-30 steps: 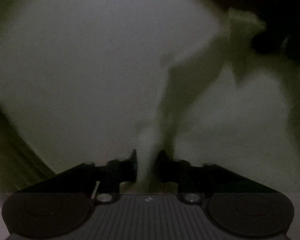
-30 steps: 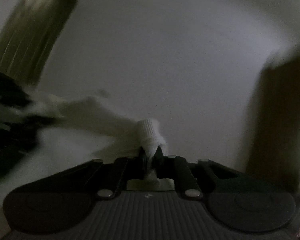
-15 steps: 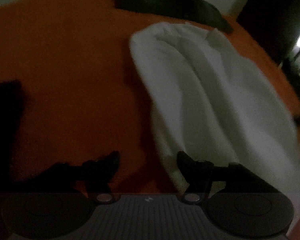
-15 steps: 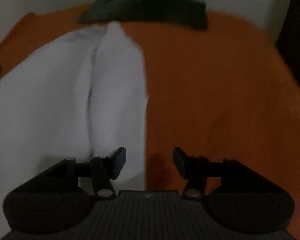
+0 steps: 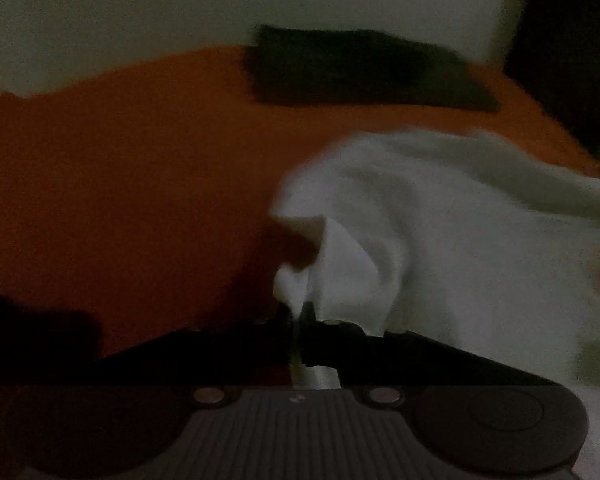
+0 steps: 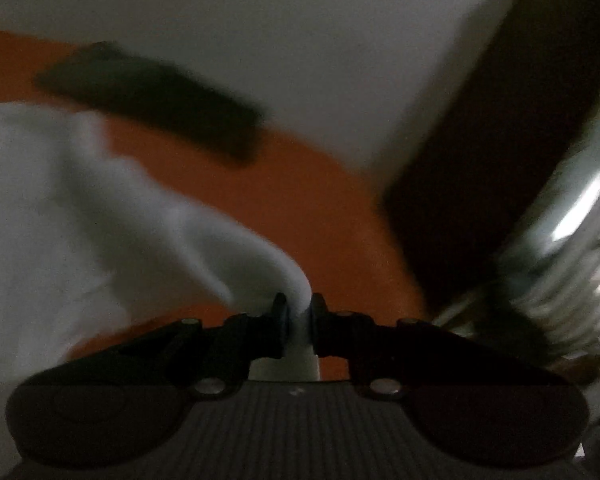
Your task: Fold clothes
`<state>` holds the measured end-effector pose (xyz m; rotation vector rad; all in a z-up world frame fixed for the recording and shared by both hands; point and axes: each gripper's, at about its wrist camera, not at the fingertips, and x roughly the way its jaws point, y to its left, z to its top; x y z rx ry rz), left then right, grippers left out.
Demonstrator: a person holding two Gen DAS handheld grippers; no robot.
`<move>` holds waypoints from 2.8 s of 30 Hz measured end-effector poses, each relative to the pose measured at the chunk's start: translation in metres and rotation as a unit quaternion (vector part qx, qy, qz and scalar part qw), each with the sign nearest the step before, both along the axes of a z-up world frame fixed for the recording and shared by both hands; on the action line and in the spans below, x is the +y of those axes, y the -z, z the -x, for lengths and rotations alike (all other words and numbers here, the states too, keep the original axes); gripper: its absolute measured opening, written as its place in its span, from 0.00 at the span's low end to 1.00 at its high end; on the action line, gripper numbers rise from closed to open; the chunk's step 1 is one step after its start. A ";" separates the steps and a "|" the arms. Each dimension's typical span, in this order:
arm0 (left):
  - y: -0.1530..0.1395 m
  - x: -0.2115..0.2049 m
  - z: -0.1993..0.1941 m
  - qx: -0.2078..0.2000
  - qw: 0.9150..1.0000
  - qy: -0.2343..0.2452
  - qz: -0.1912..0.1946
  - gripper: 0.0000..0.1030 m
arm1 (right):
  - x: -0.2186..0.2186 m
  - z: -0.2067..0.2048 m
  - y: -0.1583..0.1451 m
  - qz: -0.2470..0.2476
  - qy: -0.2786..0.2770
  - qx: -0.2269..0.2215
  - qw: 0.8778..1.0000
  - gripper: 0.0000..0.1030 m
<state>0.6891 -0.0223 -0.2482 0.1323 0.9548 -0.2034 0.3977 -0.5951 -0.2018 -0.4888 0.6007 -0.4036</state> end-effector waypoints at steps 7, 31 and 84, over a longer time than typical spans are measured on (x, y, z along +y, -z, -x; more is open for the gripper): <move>-0.039 0.050 -0.095 -0.026 0.989 -0.114 -0.094 0.30 | 0.000 -0.033 0.023 0.001 0.050 0.028 0.998 0.76; 0.098 0.020 0.296 -0.037 0.951 0.302 0.046 0.74 | 0.060 0.303 0.048 -0.250 -0.069 0.095 0.961 0.71; 0.075 -0.083 0.429 -0.063 0.983 -0.100 -0.142 0.90 | 0.073 0.358 0.122 -0.203 0.026 -0.041 0.978 0.85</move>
